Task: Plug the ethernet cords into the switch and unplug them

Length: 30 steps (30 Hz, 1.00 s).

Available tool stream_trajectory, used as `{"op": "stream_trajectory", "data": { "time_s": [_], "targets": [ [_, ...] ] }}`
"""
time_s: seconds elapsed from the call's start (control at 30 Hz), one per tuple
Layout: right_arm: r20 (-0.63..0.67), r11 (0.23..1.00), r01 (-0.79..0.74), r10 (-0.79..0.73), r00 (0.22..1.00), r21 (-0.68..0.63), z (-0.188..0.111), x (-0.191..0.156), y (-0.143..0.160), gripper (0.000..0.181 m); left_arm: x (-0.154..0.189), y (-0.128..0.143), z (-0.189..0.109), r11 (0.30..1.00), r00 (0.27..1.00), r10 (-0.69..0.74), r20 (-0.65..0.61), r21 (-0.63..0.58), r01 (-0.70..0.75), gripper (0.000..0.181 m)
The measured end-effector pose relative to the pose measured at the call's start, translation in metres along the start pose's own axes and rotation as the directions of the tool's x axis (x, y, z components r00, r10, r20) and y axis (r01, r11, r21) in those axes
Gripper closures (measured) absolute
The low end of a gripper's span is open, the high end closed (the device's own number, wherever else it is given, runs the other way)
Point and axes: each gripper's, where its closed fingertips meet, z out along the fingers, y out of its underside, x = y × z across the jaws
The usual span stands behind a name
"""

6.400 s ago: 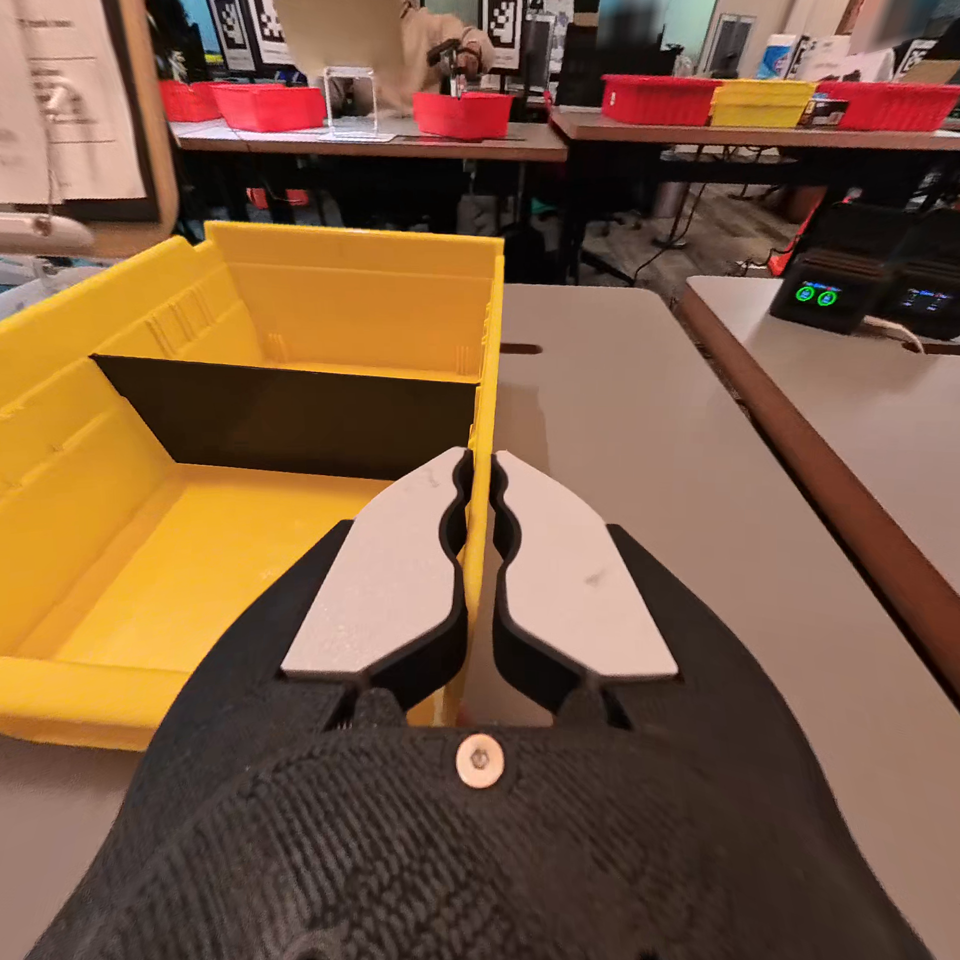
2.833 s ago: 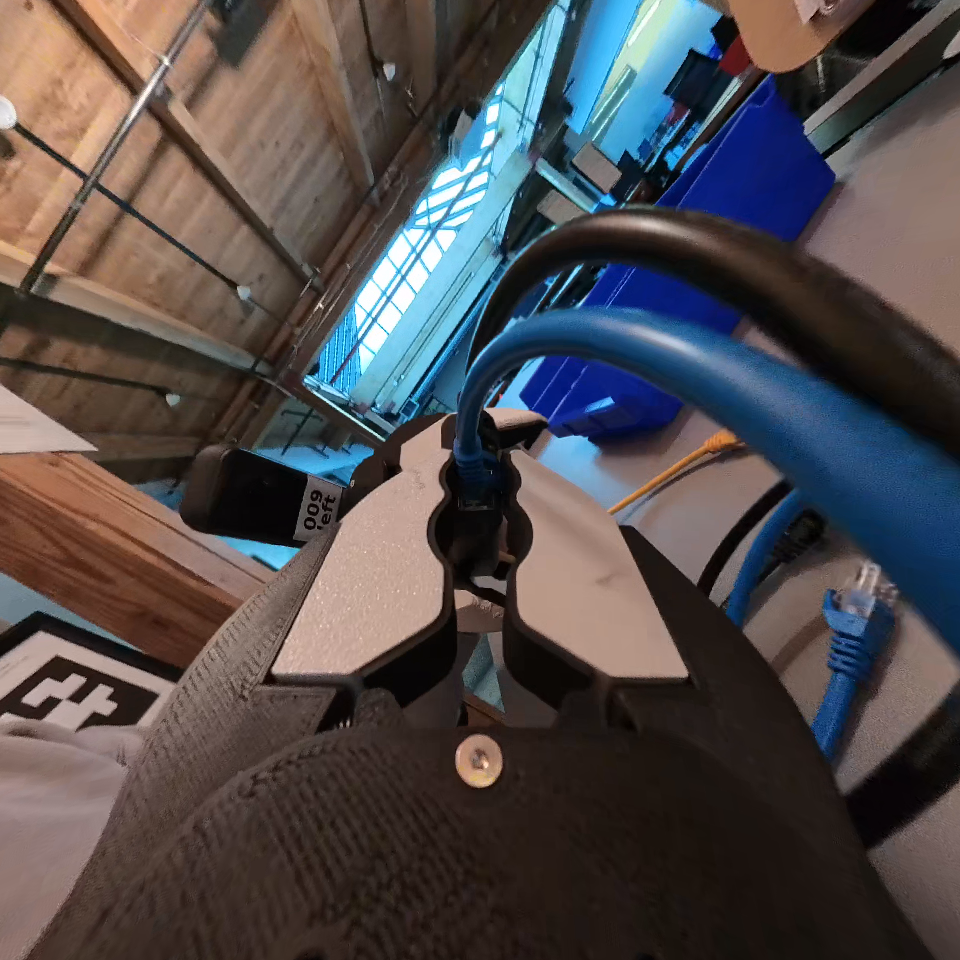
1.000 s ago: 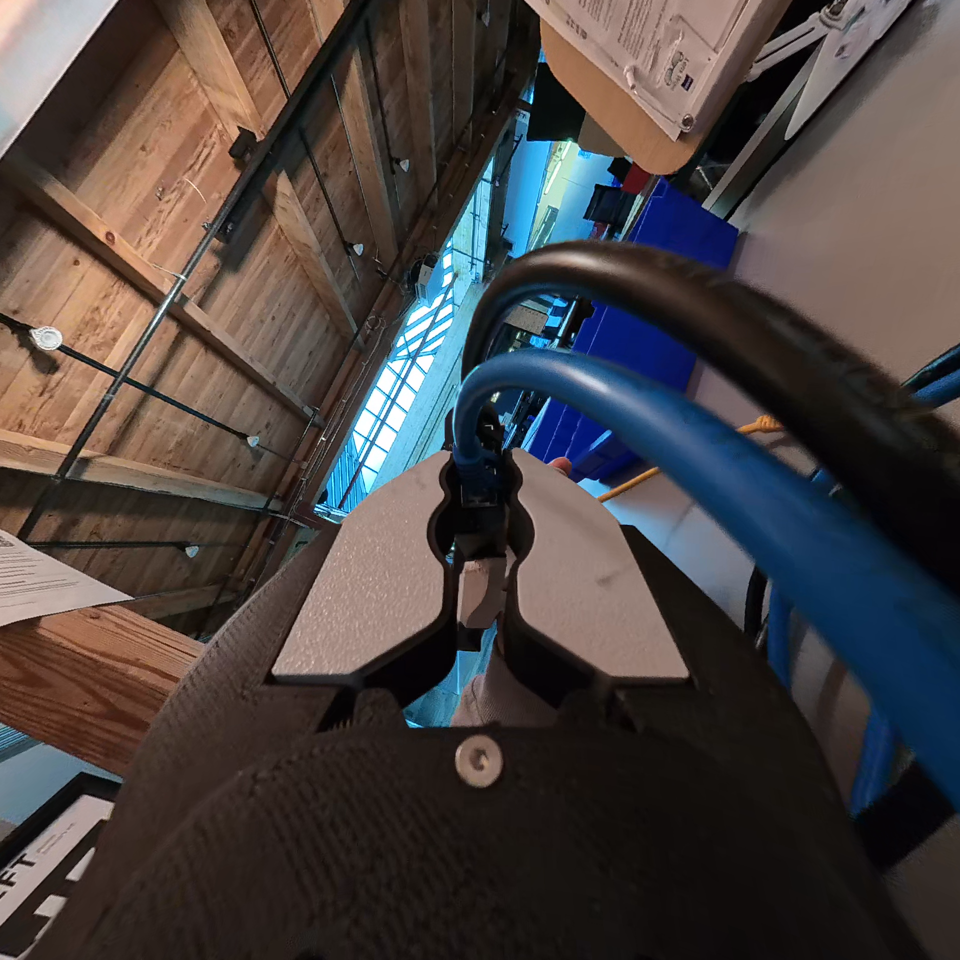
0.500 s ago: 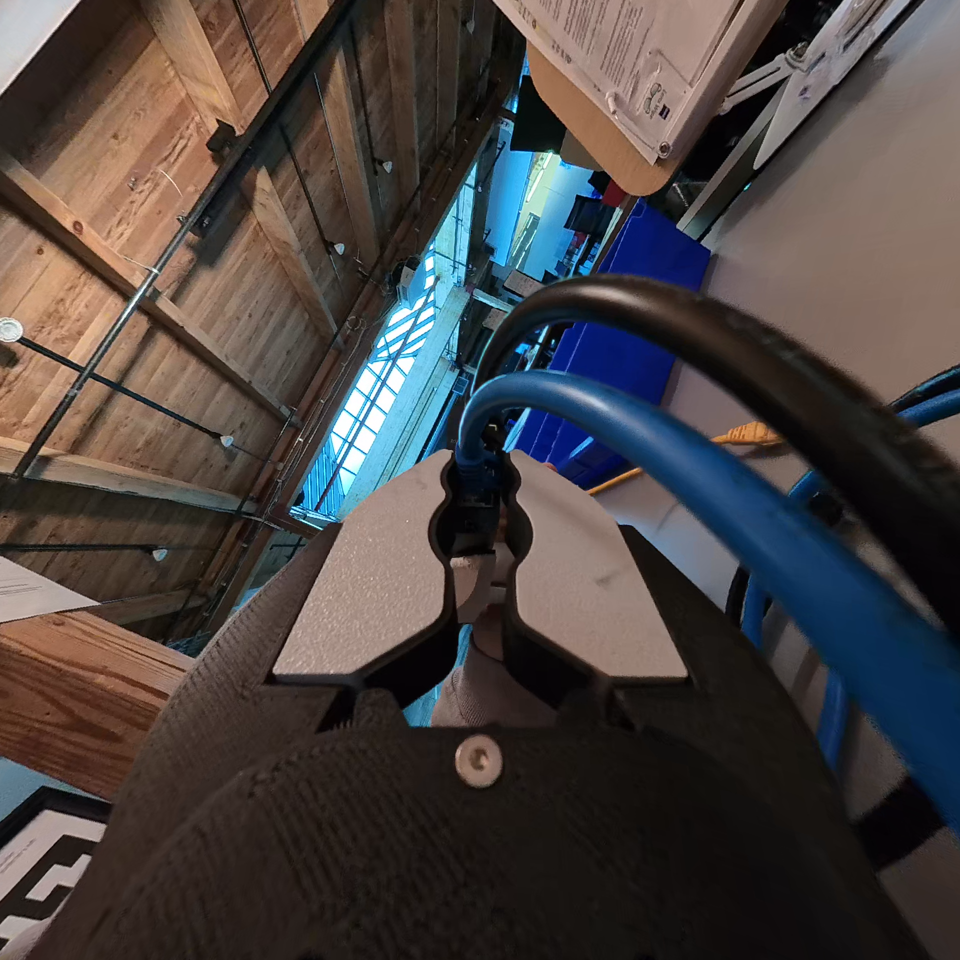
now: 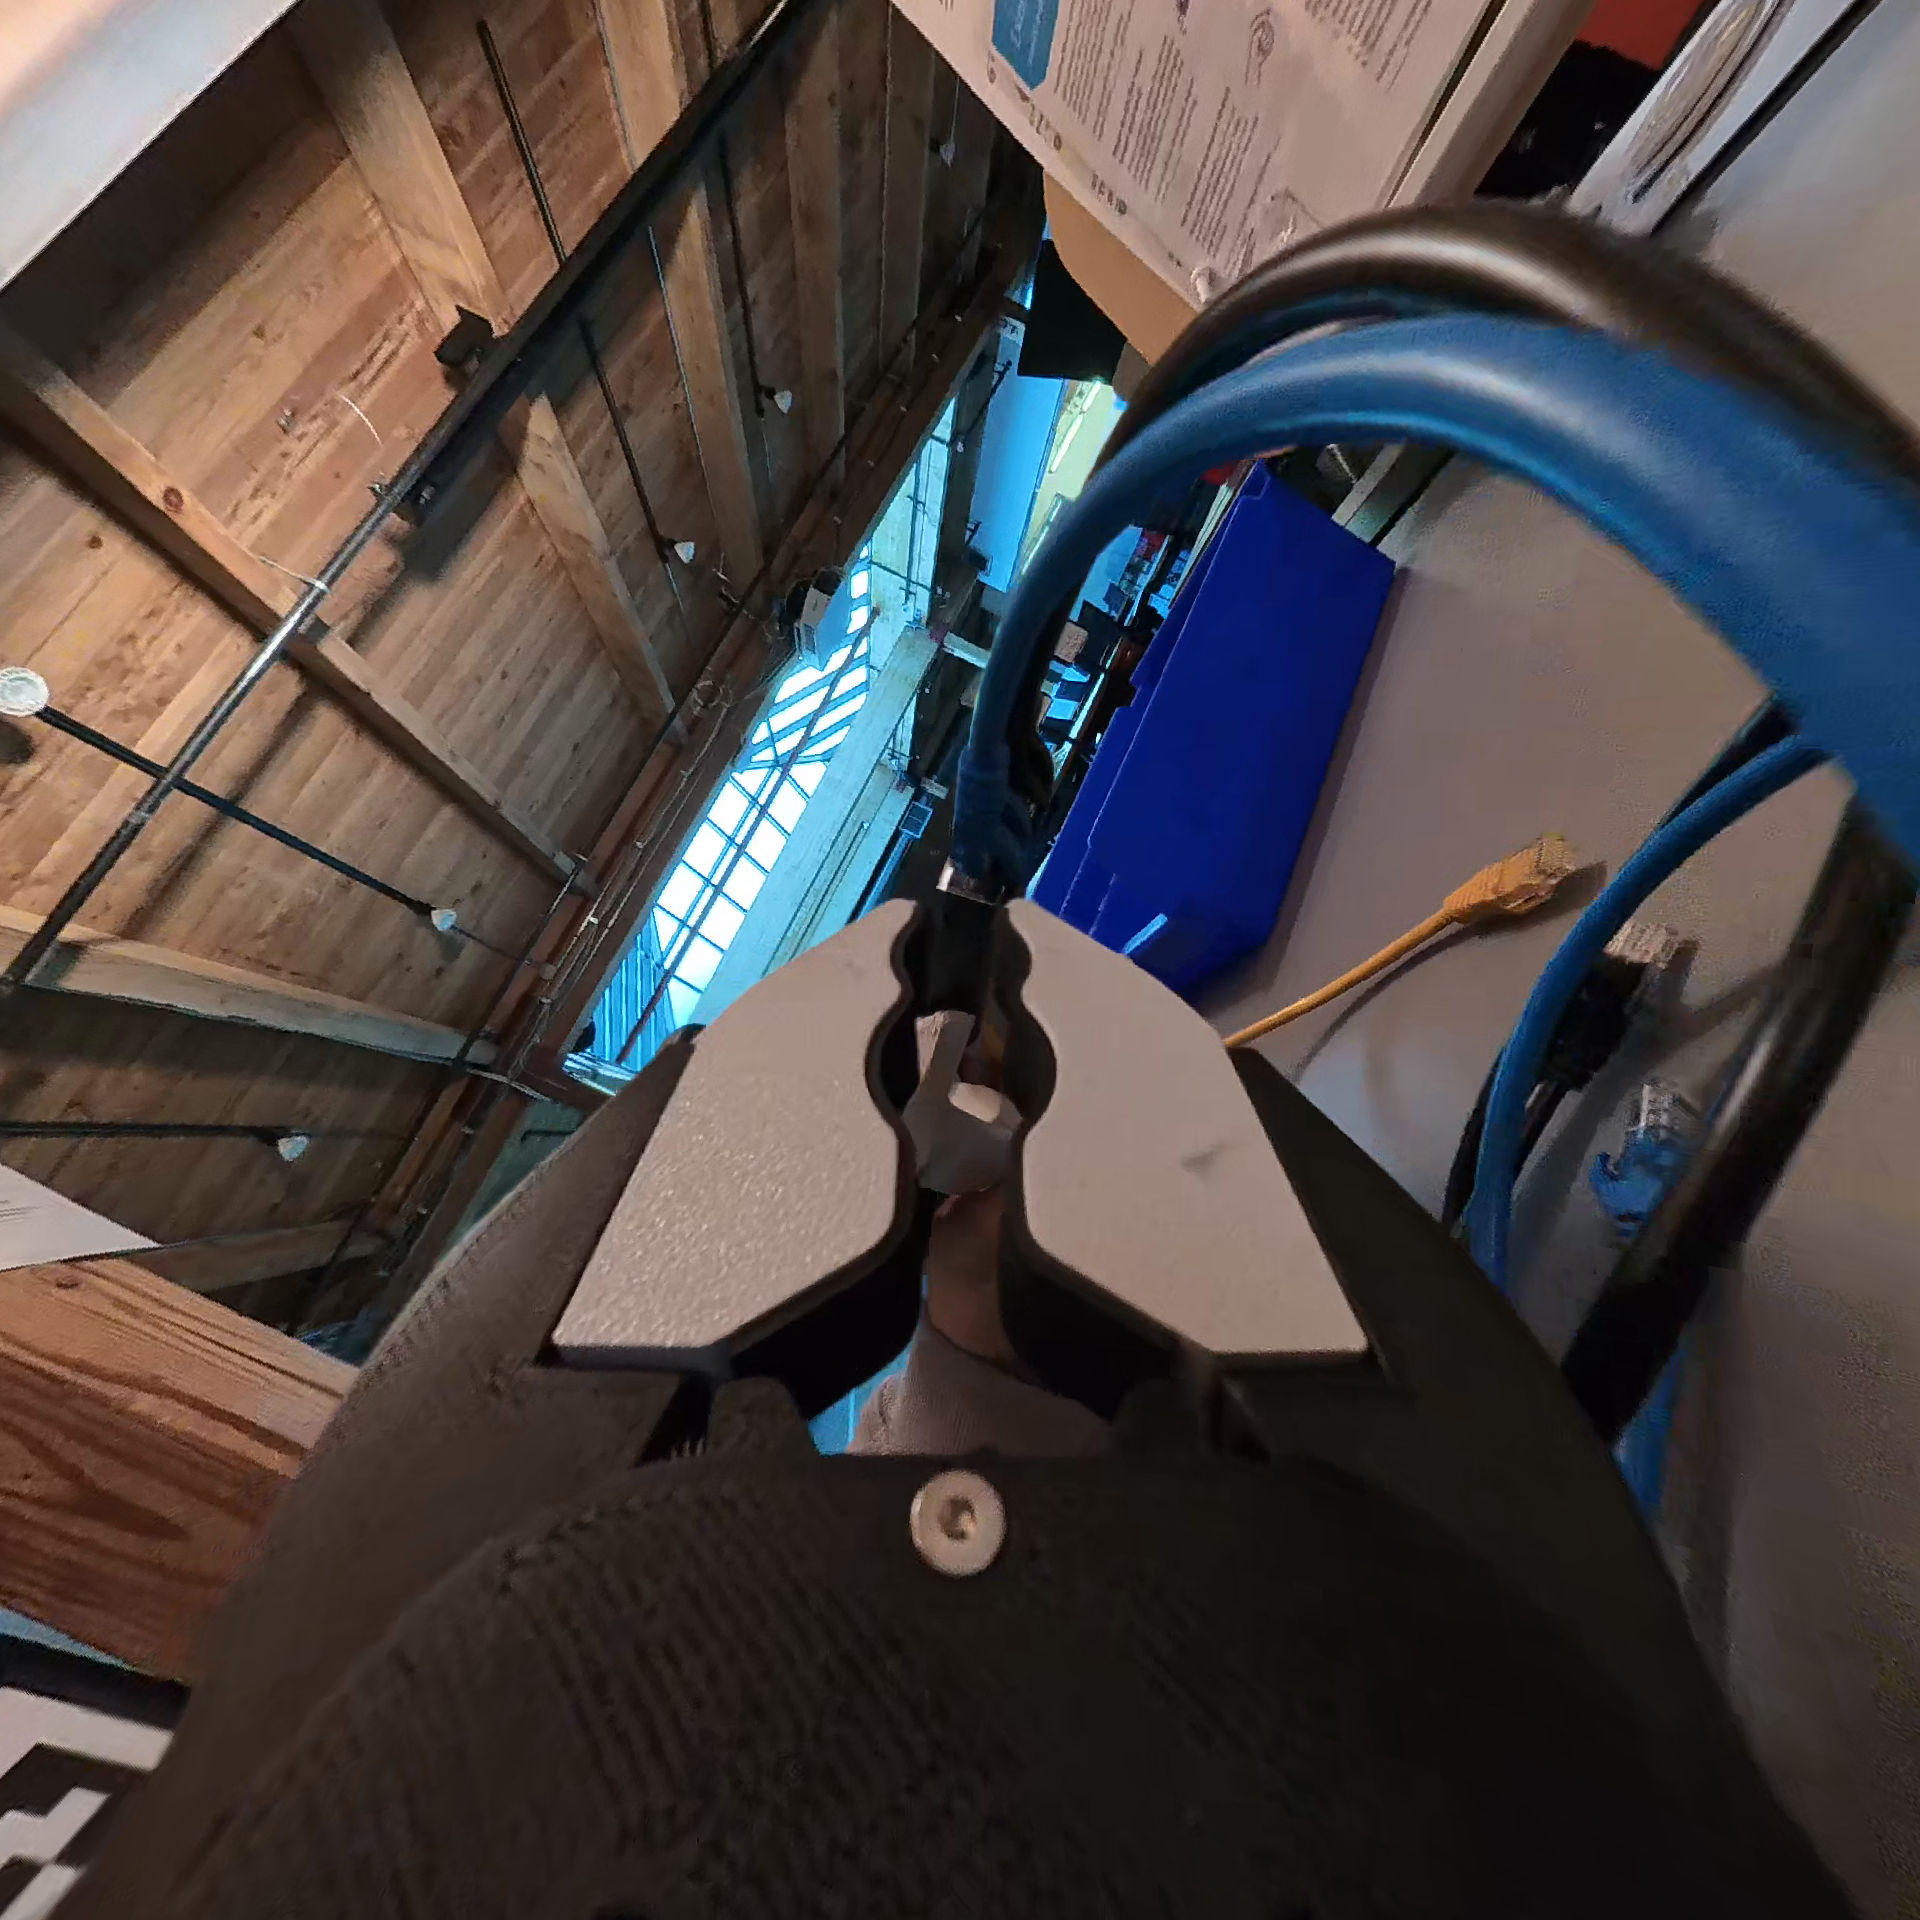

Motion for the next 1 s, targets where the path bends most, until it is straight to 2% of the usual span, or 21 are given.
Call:
{"op": "stream_trajectory", "data": {
  "time_s": [0.2,0.33,0.47,0.57,0.77,0.87,1.0],
  "targets": [
    [-0.024,0.999,0.0,0.002,1.0,0.048,0.005,0.006,-0.002,0.165,0.005,0.003,0.005,0.999,0.999,0.044,0.007,-0.002,-0.044,0.121],
    [-0.003,0.993,-0.072,0.073,0.997,0.088,0.006,0.008,-0.003,0.165,0.005,0.004,0.005,0.999,0.998,0.053,0.015,0.001,-0.053,0.121],
    [-0.016,0.984,-0.11,0.114,0.993,0.139,0.004,0.014,-0.007,0.142,0.003,0.002,0.004,0.998,0.998,0.056,0.03,0.011,-0.056,0.121],
    [-0.019,0.987,-0.086,0.09,0.996,0.134,0.005,0.012,-0.007,0.138,0.004,0.002,0.005,0.998,0.997,0.065,0.029,0.008,-0.065,0.121],
    [0.01,0.984,-0.112,0.111,0.994,0.14,0.007,0.01,-0.005,0.159,0.007,0.005,0.008,0.994,0.993,0.111,0.044,-0.017,-0.11,0.121],
    [-0.007,0.98,-0.106,0.109,0.994,0.167,0.005,0.011,-0.005,0.159,0.008,0.007,0.009,0.993,0.992,0.119,0.047,-0.021,-0.118,0.121],
    [0.022,0.963,-0.182,0.181,0.983,0.196,0.005,0.013,-0.006,0.162,0.009,0.007,0.01,0.992,0.991,0.123,0.05,-0.012,-0.122,0.121]
  ]
}}
